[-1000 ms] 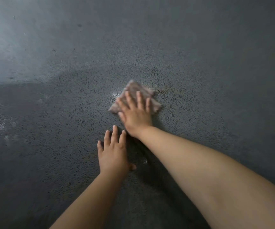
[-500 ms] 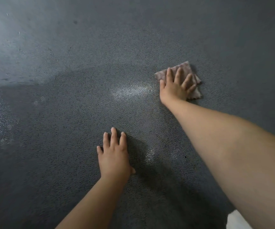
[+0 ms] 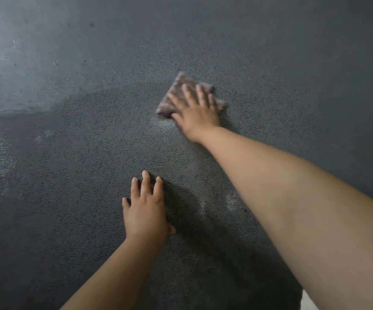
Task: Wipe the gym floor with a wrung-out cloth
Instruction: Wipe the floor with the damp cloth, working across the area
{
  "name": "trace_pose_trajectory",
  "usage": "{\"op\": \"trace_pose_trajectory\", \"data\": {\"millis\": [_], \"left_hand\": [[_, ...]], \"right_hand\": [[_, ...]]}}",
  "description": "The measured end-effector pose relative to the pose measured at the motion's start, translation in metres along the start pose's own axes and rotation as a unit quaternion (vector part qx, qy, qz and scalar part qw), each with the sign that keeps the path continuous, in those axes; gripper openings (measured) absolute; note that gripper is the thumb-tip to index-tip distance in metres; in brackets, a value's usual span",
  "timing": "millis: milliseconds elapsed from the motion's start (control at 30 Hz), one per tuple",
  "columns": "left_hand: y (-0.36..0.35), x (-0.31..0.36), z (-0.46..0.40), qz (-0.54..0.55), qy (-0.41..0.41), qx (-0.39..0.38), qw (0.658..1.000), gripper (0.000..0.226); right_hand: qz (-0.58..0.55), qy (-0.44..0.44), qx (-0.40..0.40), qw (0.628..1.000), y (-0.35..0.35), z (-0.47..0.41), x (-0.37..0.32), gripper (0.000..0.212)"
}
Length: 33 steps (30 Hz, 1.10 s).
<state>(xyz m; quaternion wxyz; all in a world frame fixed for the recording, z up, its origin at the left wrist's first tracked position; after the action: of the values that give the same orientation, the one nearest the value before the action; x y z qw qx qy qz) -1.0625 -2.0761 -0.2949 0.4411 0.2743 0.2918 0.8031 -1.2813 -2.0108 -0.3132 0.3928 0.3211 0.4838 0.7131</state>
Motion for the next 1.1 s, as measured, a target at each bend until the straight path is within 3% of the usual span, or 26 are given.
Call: {"op": "trace_pose_trajectory", "data": {"millis": [233, 367, 500, 633, 733, 800, 933, 1100], "left_hand": [[0.0, 0.001, -0.002, 0.003, 0.006, -0.001, 1.0, 0.117], [-0.001, 0.0, -0.004, 0.002, 0.012, -0.001, 1.0, 0.119], [-0.001, 0.001, -0.004, 0.006, 0.012, 0.002, 1.0, 0.119], [-0.001, -0.002, -0.004, 0.022, 0.007, 0.014, 1.0, 0.119], [-0.001, -0.003, -0.004, 0.024, -0.006, 0.027, 0.999, 0.119], [-0.001, -0.004, -0.005, 0.026, -0.013, 0.033, 0.999, 0.119], [-0.003, -0.005, -0.007, 0.03, -0.027, 0.028, 0.999, 0.121], [-0.005, -0.006, -0.006, 0.025, -0.045, 0.021, 0.998, 0.122]], "right_hand": [[-0.063, -0.25, -0.035, 0.966, -0.025, 0.035, 0.163, 0.057], [-0.094, -0.354, -0.066, 0.928, -0.031, 0.055, 0.188, 0.056], [-0.111, -0.304, -0.065, 0.944, -0.019, 0.04, 0.134, 0.052], [-0.069, -0.105, -0.022, 0.992, -0.016, 0.04, 0.019, 0.051], [-0.049, 0.039, -0.022, 0.998, -0.02, 0.073, -0.06, 0.051], [-0.04, 0.08, -0.017, 0.996, -0.023, 0.09, -0.078, 0.051], [-0.027, 0.074, -0.007, 0.997, -0.023, 0.085, -0.042, 0.052], [-0.047, -0.129, -0.031, 0.99, -0.033, 0.087, 0.094, 0.054]]}}
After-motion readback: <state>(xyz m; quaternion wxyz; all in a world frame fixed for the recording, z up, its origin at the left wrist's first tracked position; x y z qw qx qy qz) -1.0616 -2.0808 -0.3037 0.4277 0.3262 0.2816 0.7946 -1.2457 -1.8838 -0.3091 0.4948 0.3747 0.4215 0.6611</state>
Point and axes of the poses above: each hand's wrist, its own z-axis away from the middle knuckle, its own y-axis out of the back of the hand, x = y × z, the point moved 8 cm from there along -z, towards the middle knuckle, and after that the axes turned 12 degrees about z, right-handed, at the moved point
